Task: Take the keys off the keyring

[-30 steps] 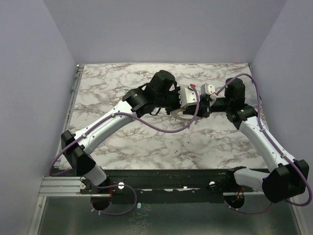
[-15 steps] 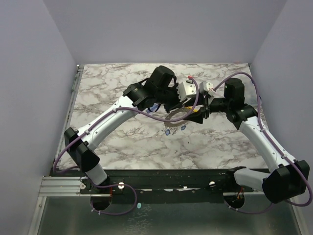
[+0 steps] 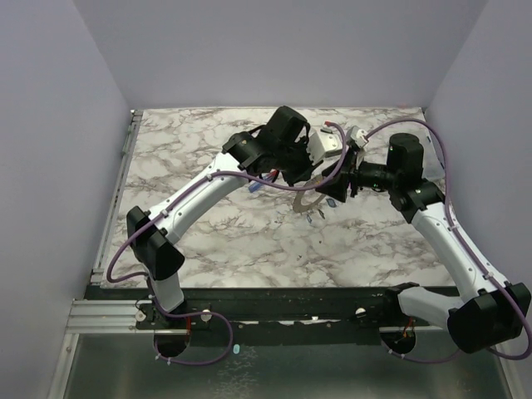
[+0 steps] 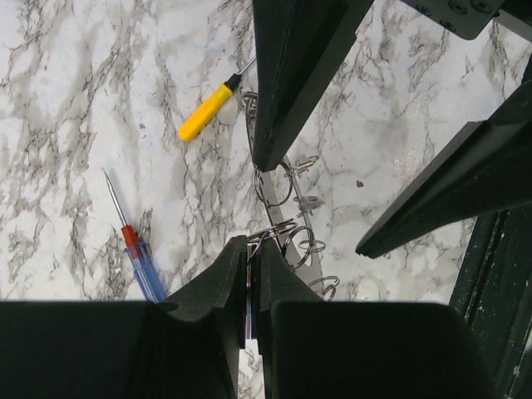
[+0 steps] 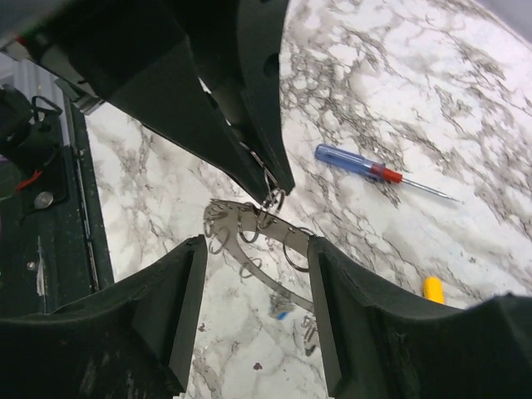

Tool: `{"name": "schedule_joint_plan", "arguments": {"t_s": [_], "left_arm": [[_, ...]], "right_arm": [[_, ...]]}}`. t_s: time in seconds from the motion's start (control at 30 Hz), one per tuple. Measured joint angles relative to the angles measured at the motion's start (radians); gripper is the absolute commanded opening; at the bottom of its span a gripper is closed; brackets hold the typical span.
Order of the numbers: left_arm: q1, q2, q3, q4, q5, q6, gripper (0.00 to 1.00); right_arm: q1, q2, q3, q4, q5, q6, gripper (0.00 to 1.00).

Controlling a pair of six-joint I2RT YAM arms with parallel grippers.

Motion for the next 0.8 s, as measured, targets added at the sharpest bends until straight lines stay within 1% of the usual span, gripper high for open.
{"name": "schedule_joint_plan", "arguments": {"t_s": [0.13,0.2,0.27,0.4,0.53,0.8], "left_arm": [[0.000,0.009,0.011,-0.010,-0.006,-0.025,0.00],[0.000,0.016,0.013,-0.012,-0.006,-0.037,0.00],[0.000,0.027,0.019,-0.018,-0.005,-0.047,0.00],[0.002,0.051,0.030,-0.019,0.006,-0.064,0.00],[0.012,0.071,0.038,-0.024,0.032,-0.091,0.00],[0.060,0.110,0.058,-0.024,0.107,-0.158,0.00]], "right_arm": [[-0.004,-0.005,0.008,-0.040,0.041,0.006,0.53],[-0.006,-0.005,0.021,-0.068,0.049,-0.005,0.48],[-0.007,-0.008,0.038,-0.102,0.051,-0.036,0.43],[-0.007,-0.023,0.068,-0.171,0.036,-0.119,0.37],[-0.007,-0.033,0.071,-0.189,0.020,-0.165,0.36],[-0.007,-0.037,0.064,-0.173,0.025,-0.174,0.35]]}}
